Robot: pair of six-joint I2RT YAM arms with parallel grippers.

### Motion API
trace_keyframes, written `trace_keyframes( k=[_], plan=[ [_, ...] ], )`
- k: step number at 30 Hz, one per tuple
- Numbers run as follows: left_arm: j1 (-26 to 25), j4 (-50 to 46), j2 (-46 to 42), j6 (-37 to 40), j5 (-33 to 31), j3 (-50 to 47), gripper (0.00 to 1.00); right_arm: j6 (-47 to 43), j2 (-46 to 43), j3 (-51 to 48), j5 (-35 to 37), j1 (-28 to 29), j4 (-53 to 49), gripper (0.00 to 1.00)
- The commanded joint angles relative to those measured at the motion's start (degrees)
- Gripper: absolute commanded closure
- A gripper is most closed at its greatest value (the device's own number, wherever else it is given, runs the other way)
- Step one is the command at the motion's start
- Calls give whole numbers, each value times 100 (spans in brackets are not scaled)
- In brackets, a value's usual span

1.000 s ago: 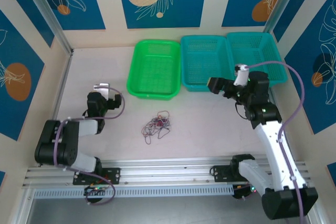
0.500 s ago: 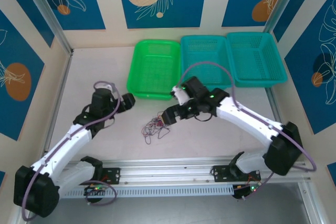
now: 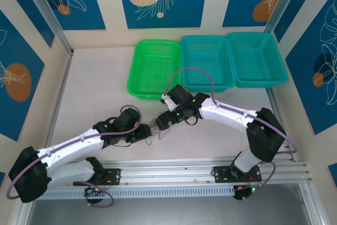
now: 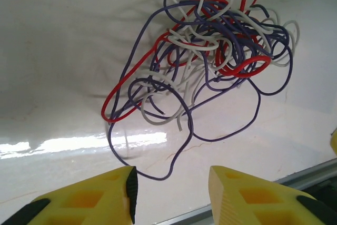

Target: Untangle the cables

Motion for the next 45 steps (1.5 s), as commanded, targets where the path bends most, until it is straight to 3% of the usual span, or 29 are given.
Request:
trace_keyframes(
  k=[1, 6, 14, 16, 20, 23, 25, 28, 36, 40, 45],
  plan=[
    [-33, 769, 270, 220, 537, -195, 59, -55, 100, -150, 60, 2, 290, 2],
    [-24, 1251, 531, 572, 685, -514, 52, -106, 287, -186, -116, 6, 453, 1],
    [-22, 1196, 788, 672, 464, -436, 97, -144, 858, 105, -203, 24, 623, 4],
    [-8, 791, 789, 743, 327, -277, 100, -111, 1081, 261, -153, 44, 614, 6],
    [28, 161, 693, 754, 55, -133, 100, -26, 1452, 461, 30, 91, 607, 30],
    [197, -406, 482, 673, -159, -99, 100, 70, 1577, 591, 273, 111, 395, 58],
    [426, -976, 319, 777, -295, 24, 100, 157, 1461, 538, 485, 105, 237, 73],
    [786, -1649, 159, 1204, -450, 392, 100, 391, 1123, 305, 713, 14, 13, 80],
    [2476, -2903, 495, 2671, -663, 1601, 100, 1113, -110, -687, 1242, -347, -548, 81],
    [3437, -2990, 783, 3266, -455, 1988, 100, 1592, -617, -1105, 1199, -845, -876, 81],
    [4223, -3001, 988, 3732, -285, 2407, 100, 2002, -1126, -1581, 994, -1624, -1060, 78]
  ],
)
